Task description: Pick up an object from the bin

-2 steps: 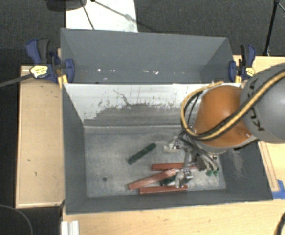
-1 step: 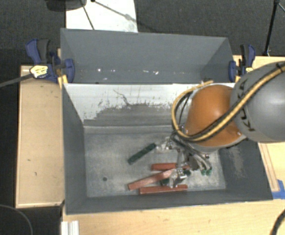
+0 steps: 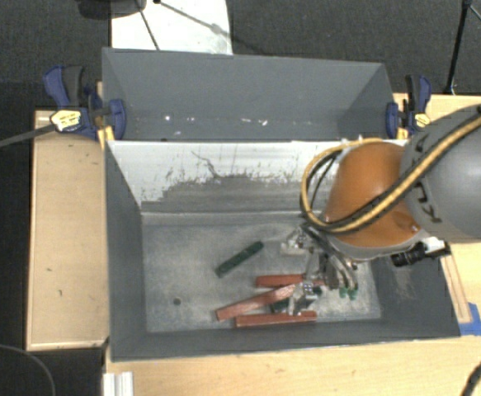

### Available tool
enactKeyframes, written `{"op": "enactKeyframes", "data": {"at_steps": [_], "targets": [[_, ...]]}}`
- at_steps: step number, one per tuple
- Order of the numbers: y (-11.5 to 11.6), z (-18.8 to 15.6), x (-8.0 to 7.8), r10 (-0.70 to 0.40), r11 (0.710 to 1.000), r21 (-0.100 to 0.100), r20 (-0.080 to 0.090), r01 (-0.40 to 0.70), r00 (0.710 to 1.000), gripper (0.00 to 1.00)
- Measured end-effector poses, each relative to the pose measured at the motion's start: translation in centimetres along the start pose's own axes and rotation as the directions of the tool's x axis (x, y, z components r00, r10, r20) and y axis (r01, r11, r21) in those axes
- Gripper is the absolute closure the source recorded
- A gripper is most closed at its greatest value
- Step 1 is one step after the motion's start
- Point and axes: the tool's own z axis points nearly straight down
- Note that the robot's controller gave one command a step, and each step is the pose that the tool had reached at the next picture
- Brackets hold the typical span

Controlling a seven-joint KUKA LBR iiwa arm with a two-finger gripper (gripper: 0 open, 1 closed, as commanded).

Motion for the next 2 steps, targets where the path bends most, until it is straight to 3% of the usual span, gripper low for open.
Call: {"op": "enactKeyframes", "data": {"at_steps": [1, 2], "targets": [[-1.2, 5.4, 0.0, 0.012, 1.000, -0.004, -0.008, -0.012, 1.000, 0.00], [1.3, 5.2, -1.5, 0.080, 0.997, 0.000, 0.015, -0.080, 0.997, 1.00]]}}
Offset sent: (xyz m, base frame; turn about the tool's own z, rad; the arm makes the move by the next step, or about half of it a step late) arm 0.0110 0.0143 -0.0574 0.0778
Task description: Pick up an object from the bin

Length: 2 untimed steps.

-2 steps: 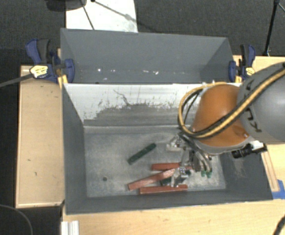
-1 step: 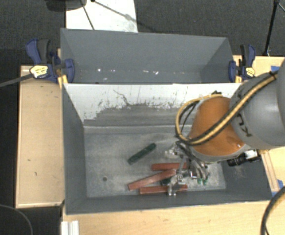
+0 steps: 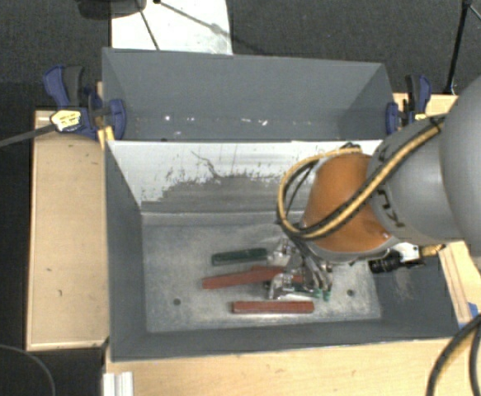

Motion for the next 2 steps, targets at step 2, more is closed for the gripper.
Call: {"op": "enactKeyframes", "data": {"at_steps": [2], "targets": [[-0.02, -0.16, 0.02, -0.001, 1.000, 0.000, -0.002, 0.001, 1.000, 1.00]]}}
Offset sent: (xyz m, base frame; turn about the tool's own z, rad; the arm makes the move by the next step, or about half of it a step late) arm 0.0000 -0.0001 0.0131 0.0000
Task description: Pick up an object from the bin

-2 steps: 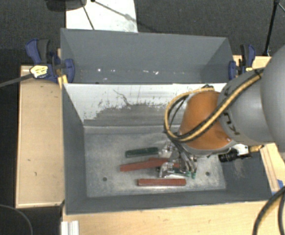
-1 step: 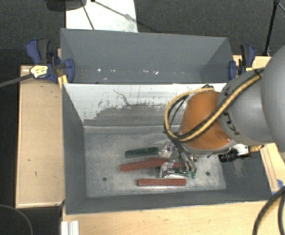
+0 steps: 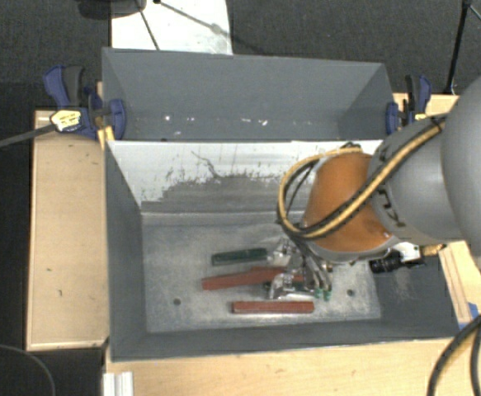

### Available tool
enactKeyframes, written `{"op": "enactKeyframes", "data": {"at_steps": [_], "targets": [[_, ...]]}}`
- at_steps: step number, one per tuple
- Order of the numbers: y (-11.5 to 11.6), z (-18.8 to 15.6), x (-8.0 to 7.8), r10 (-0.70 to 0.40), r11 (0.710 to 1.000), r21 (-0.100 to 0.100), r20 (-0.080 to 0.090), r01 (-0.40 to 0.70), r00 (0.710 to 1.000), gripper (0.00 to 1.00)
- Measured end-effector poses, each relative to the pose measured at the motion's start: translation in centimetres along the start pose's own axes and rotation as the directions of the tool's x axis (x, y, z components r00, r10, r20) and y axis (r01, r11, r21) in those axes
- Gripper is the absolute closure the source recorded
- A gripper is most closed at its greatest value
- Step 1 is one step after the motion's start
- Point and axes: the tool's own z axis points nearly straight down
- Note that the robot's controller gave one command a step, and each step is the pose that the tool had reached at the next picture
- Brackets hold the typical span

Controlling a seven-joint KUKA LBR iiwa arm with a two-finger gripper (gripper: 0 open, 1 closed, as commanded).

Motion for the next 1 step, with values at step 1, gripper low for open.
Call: {"op": "enactKeyframes", "data": {"at_steps": [1], "targets": [[0.03, -0.23, 0.04, 0.000, 1.000, 0.000, -0.006, 0.000, 1.000, 1.00]]}}
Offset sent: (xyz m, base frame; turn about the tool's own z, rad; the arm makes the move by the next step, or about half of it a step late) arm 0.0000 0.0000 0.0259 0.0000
